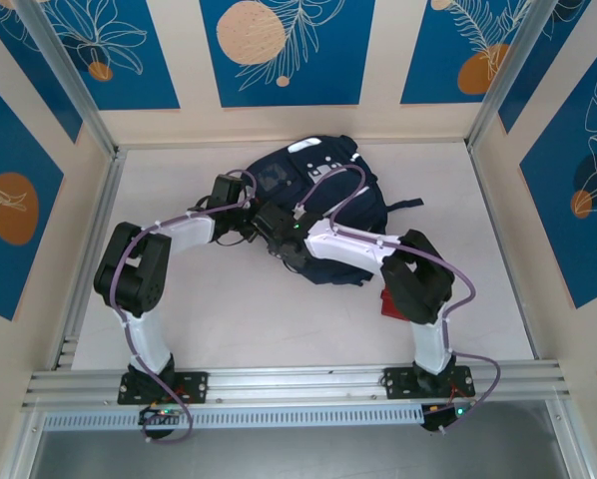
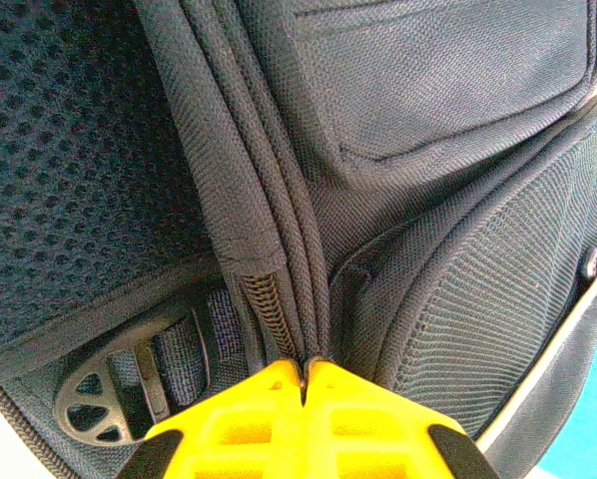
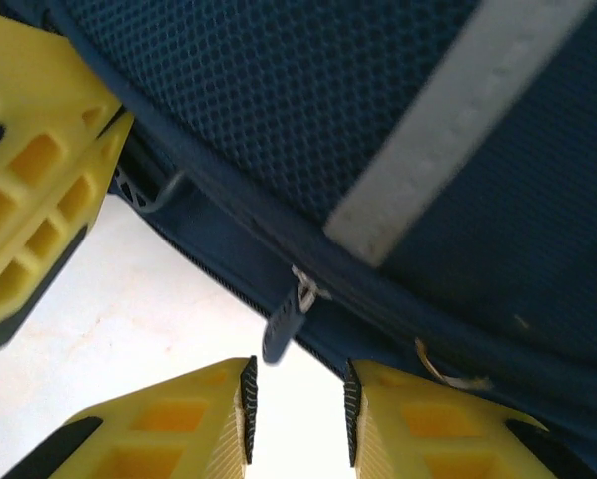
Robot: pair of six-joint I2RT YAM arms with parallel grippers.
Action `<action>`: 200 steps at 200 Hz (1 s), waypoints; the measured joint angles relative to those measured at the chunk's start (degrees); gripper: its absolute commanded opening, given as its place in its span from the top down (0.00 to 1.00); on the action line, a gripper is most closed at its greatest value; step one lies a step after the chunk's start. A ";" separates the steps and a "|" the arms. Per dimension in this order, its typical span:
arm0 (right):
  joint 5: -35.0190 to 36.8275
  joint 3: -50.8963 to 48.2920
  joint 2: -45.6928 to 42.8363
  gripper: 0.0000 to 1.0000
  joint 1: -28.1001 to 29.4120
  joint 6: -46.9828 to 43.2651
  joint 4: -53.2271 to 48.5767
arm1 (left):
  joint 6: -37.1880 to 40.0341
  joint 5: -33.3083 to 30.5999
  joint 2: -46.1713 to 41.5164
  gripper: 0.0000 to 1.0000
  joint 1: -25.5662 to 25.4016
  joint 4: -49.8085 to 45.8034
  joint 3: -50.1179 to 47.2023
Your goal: Pack the student bag
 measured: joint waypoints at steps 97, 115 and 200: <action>0.04 4.76 6.01 0.78 -0.76 2.71 -2.71 | 0.00 1.33 0.00 1.00 0.00 0.04 0.31; 0.07 4.79 6.16 0.91 -0.79 2.62 -2.93 | 0.02 1.29 0.00 1.00 0.00 0.00 0.31; -5.29 -1.79 -1.79 1.00 -2.40 -8.90 2.91 | 2.67 -1.07 -1.49 0.70 0.39 -1.07 -1.07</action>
